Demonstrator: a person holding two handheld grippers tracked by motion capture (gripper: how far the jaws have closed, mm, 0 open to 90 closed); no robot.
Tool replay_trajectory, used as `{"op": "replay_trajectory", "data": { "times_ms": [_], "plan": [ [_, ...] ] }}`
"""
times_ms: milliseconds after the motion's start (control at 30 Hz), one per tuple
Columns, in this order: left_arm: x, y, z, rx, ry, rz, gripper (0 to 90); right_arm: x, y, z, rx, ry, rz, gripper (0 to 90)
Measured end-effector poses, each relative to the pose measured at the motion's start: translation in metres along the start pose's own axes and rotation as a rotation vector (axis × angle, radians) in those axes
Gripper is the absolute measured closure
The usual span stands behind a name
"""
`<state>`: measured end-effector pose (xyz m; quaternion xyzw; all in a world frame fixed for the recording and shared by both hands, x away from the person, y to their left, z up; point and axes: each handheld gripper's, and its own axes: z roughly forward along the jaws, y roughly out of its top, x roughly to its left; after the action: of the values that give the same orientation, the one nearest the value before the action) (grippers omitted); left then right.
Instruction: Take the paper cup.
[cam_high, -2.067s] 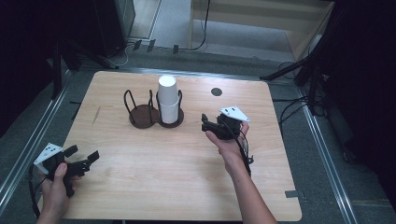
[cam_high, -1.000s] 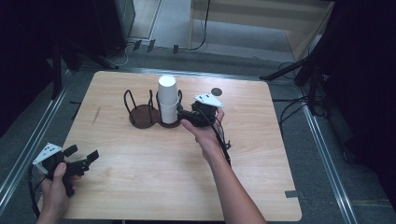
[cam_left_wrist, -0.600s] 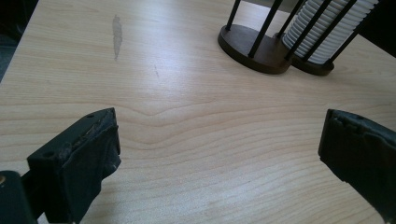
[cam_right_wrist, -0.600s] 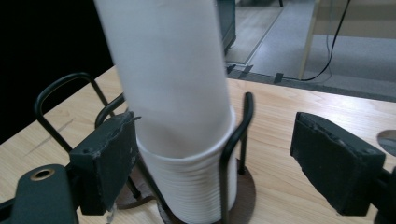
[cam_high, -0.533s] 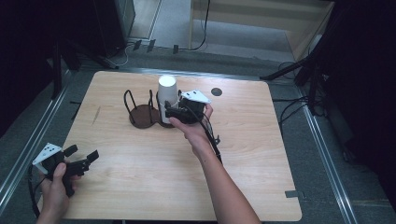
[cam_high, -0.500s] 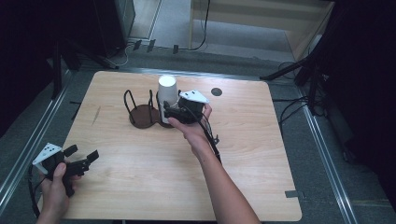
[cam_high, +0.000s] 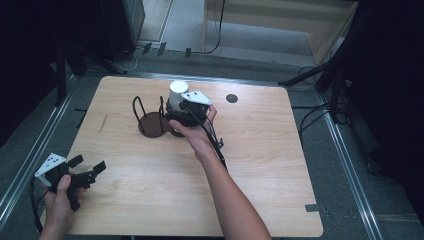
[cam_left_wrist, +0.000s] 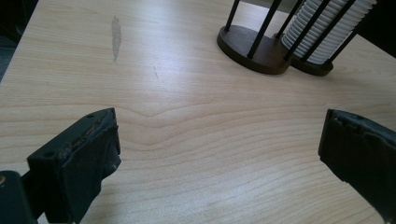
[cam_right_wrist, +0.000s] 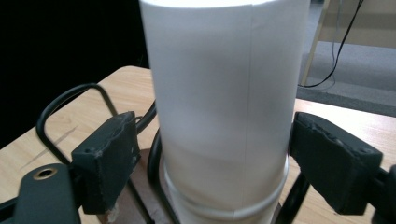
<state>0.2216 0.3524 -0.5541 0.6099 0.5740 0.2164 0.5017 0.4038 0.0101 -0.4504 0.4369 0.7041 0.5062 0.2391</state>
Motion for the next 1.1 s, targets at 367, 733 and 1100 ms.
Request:
{"op": "replay_trajectory", "data": {
  "times_ms": [367, 733, 1100],
  "plan": [
    [0.000, 0.000, 0.000, -0.001, 0.000, -0.006, 0.0, -0.001, 0.000, 0.018, -0.009, -0.042, 0.026, 21.8],
    [0.000, 0.000, 0.000, -0.002, -0.001, -0.003, 0.0, -0.004, 0.002, 0.017, -0.034, -0.047, 0.020, 24.9],
    [0.000, 0.000, 0.000, -0.004, 0.002, -0.005, 0.0, 0.000, 0.015, 0.008, -0.055, -0.034, -0.005, 26.0]
  ]
}}
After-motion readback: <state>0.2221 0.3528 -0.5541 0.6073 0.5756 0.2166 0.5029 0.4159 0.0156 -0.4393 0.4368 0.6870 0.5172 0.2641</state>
